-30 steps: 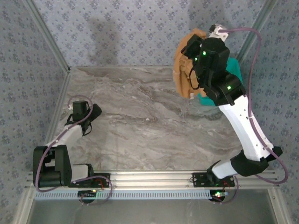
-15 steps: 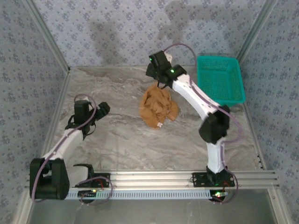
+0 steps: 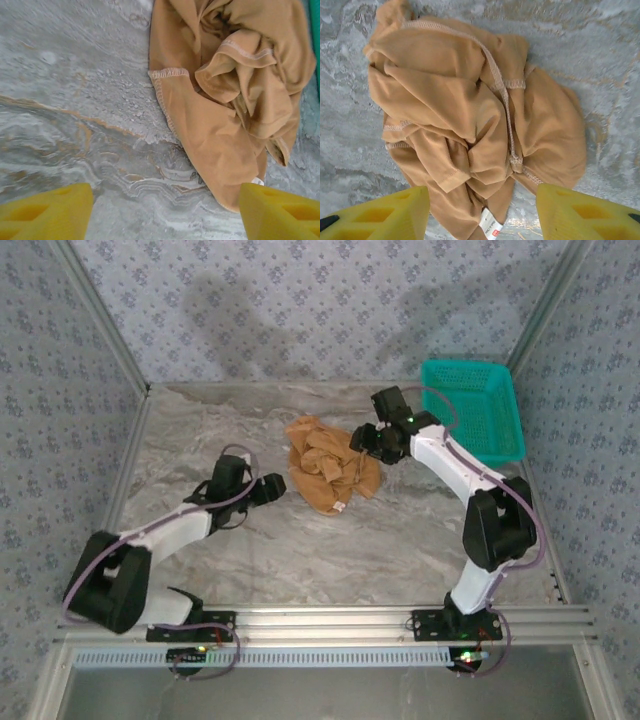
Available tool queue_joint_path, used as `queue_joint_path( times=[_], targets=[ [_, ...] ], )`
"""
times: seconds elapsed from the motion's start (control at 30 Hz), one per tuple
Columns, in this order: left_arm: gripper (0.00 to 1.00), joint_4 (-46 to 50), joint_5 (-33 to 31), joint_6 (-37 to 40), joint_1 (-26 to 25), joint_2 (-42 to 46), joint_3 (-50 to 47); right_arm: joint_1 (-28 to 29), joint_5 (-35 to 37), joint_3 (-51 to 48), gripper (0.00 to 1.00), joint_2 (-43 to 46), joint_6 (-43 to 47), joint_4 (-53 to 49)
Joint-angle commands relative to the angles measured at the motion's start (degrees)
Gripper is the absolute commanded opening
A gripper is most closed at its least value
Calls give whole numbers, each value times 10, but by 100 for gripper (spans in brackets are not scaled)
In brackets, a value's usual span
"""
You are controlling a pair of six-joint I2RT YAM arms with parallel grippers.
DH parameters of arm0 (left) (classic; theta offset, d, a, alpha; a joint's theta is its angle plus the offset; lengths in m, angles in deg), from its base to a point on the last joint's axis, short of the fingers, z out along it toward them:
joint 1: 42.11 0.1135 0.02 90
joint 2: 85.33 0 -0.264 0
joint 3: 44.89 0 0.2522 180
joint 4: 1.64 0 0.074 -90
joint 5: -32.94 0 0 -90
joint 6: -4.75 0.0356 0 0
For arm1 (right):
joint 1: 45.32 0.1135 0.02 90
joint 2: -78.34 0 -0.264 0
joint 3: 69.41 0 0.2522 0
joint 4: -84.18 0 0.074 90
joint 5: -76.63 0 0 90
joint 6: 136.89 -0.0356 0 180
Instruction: Fold the inside-out t-shirt
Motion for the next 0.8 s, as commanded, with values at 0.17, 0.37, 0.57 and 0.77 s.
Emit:
queue_joint_path(
  times=[0.17, 0.37, 0.57, 0.77],
  targets=[
    [64, -100, 63, -65, -6, -162, 95, 38, -82, -19, 56, -70, -17, 97],
    [60, -99, 71, -78, -25, -248, 158, 53, -81, -1, 56, -132, -30, 110],
    [33, -88, 73, -76, -35, -303, 188, 45, -85, 14, 34, -172, -37, 125],
    [0, -4, 44, -48, -20, -252, 208, 28, -98, 46, 0, -131, -5, 69]
  ],
)
